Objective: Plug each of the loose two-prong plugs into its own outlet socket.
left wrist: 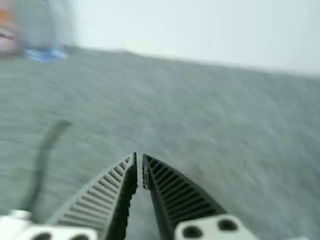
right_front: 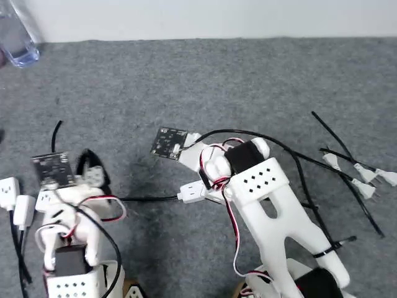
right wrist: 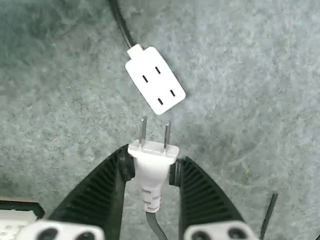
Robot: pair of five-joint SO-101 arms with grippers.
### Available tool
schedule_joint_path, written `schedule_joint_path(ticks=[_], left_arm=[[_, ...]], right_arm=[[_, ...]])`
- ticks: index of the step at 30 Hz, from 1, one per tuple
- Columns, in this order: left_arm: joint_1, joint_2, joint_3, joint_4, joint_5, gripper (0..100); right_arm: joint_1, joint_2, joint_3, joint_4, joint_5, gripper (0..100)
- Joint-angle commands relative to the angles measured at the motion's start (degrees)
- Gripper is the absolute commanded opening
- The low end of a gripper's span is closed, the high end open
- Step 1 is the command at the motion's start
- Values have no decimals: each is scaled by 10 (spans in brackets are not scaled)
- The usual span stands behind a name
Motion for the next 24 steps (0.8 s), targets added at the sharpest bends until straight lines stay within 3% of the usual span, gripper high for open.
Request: schedule_joint_path(ticks=[1, 6, 12, 17, 21, 24], left_arm=[[85, -6, 30, 0, 10, 15], [141, -7, 46, -93, 46, 13], [138, -7, 44, -220, 310, 12], [170, -7, 29, -228, 466, 13], [250, -7, 20, -228, 527, 13], [264, -7, 22, -228, 533, 14]], right_arm=[[-2, -22, -47, 25, -19, 8], [-5, -22, -98, 54, -55, 8], [-1, -22, -142, 58, -98, 8], [0, -22, -147, 29, -150, 8], [0, -22, -146, 1, -173, 8], [1, -34, -142, 1, -170, 8]])
